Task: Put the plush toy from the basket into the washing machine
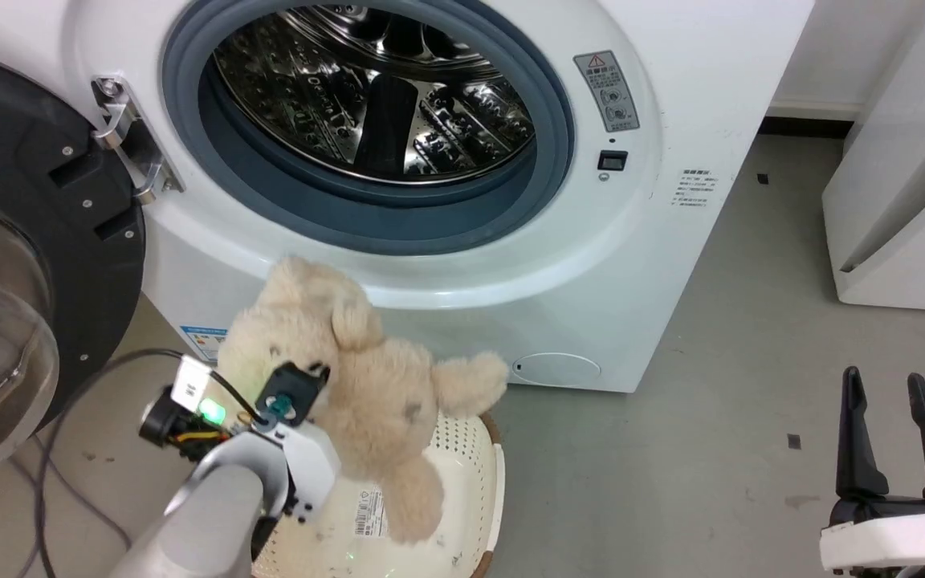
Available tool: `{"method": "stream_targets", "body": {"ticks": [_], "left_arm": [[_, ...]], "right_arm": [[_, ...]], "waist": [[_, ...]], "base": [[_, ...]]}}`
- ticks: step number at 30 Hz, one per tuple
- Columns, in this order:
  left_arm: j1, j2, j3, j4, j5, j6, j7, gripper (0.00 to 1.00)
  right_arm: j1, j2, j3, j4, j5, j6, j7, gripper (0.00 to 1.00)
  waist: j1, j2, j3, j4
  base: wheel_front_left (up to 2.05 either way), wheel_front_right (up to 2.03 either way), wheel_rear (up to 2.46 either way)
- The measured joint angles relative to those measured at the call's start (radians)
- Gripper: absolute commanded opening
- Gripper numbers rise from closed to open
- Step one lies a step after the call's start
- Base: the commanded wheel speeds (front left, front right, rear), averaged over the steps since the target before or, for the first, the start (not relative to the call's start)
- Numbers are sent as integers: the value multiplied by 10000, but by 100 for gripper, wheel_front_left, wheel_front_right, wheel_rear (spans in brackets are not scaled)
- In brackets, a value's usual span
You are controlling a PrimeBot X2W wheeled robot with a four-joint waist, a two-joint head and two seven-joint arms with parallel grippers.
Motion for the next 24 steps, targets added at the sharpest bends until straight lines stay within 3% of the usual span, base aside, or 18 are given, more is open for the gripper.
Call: {"method": "stream_targets", "body": {"ticks": [13, 24], "left_arm": [[-456, 378, 997, -2115, -96, 690, -2, 0], [-2571, 779, 1810, -2282, -65, 746, -2, 0]], "right_arm": [[-47, 0, 119, -75, 0, 0, 0, 100], [-998, 0, 259, -234, 138, 0, 0, 100]], "waist": [[1, 0, 448, -524], [2, 0, 1844, -1197]], "base": [[0, 0, 0], [0, 0, 0]]}}
